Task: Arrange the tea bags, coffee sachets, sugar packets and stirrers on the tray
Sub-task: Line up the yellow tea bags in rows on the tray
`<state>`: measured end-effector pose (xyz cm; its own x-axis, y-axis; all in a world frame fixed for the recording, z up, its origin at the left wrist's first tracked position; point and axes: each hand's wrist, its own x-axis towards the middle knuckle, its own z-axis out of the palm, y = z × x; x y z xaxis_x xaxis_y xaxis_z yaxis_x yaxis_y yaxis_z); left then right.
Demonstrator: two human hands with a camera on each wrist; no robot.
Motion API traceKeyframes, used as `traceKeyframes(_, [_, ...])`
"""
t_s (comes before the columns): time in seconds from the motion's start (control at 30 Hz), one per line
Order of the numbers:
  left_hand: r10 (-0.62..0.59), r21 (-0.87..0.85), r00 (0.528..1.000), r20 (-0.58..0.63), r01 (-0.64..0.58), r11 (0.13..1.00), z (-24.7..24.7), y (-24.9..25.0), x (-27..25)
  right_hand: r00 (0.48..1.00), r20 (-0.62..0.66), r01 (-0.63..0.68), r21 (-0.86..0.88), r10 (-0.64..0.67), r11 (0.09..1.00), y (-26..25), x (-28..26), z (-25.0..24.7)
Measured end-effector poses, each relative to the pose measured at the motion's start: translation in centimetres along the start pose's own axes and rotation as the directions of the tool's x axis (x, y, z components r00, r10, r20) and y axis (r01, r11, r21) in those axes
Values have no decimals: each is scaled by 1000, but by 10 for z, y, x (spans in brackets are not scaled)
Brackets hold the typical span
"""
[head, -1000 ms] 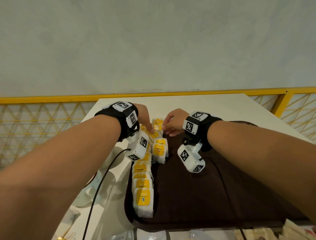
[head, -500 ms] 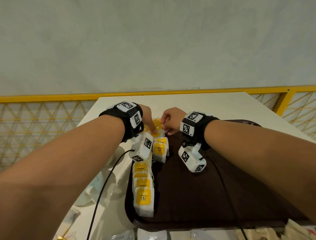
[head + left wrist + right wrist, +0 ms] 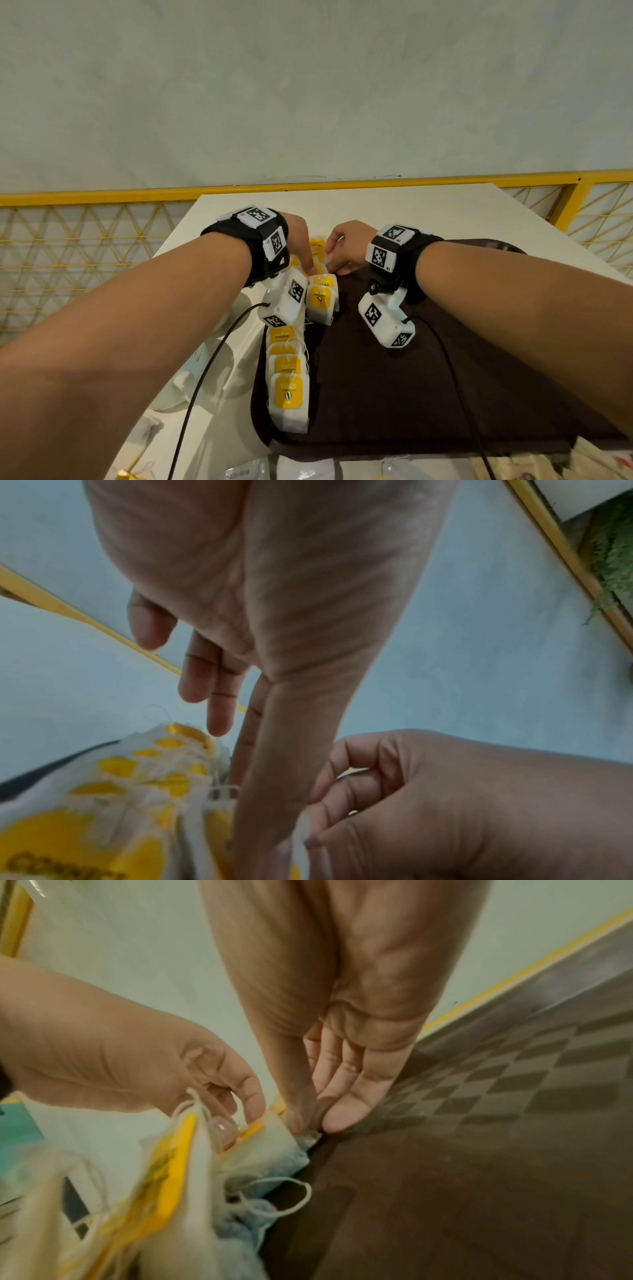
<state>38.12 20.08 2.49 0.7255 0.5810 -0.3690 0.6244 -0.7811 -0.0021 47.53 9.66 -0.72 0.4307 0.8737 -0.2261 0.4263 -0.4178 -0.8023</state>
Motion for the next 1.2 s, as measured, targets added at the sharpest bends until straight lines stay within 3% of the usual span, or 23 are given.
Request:
traceKeyframes(0.13, [22, 12, 1000, -17, -22, 1000, 1, 1, -4, 999, -13, 30, -20, -30, 999, 1, -2, 1])
traceKeyframes(0.37, [87, -121, 994, -67, -94, 988, -2, 0, 2, 999, 51, 13, -69, -10, 998, -1, -1, 2])
traceKeyframes(0.5, [1, -182, 988, -155, -30, 983, 0, -5, 9, 998, 63, -20, -6, 21, 1000, 1, -3, -4])
traceKeyframes(0.67, [-72, -334, 966, -250, -16, 942, -5, -18, 15, 997, -58, -42, 87, 47, 995, 6, 2, -12])
traceKeyframes(0.9, [13, -415, 983, -182, -89, 906, -3, -18, 27, 997, -69, -19, 108, 26, 994, -1, 13, 1])
traceKeyframes(1.2, [17, -401, 979, -205, -100, 911, -5, -19, 35, 1000, -24, -5, 58, 6, 998, -2, 9, -1])
